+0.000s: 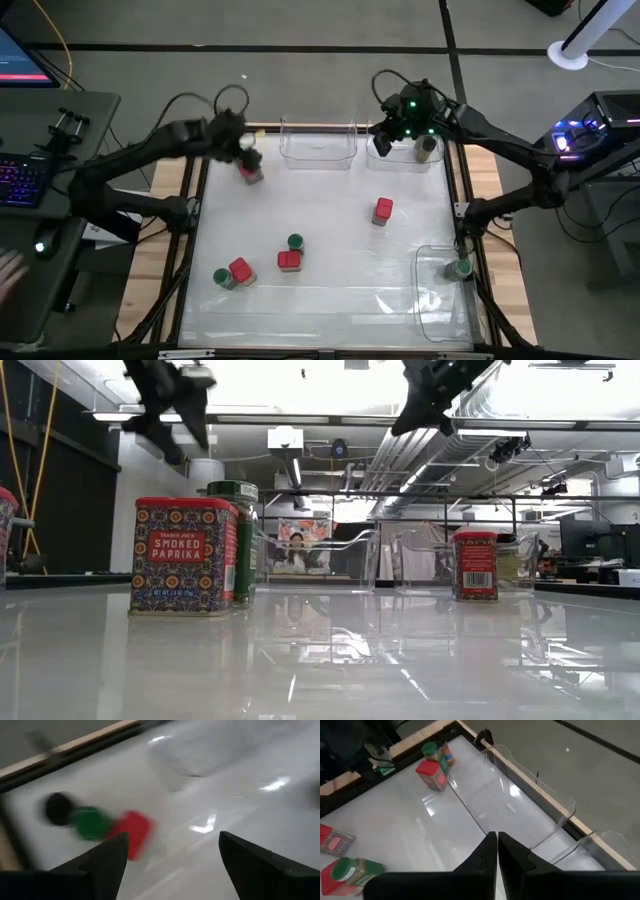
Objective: Sort spices by type
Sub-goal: Put the black seasoning bottle into the top right transparent bin
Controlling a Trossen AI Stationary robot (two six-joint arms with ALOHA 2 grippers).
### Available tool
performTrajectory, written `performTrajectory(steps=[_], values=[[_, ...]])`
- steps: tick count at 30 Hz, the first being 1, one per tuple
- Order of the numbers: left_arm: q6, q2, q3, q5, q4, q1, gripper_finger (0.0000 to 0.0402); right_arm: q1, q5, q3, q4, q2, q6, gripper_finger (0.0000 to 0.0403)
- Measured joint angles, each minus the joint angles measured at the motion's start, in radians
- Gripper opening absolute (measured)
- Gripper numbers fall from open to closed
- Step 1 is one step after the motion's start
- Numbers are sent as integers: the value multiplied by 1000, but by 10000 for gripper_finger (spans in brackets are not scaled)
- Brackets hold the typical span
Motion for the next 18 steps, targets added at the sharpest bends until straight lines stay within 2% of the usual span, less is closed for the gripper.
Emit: performTrajectory(steps=[3, 6, 10, 15, 18], values=[[28, 90, 5, 16, -28, 175, 296, -3, 0, 0, -2, 37, 6, 21], [3, 168, 3, 39, -39, 292, 296, -3, -10, 0, -3, 69, 46, 35], [11, 229, 3, 24, -2, 367, 296, 7, -8, 0, -1, 86, 84, 64], [2, 280, 4, -53, 27, 421, 296, 3, 3, 0, 0, 86, 183, 122], [-22, 326, 4, -37, 24, 447, 296, 3, 15, 0, 0, 86, 204, 156]])
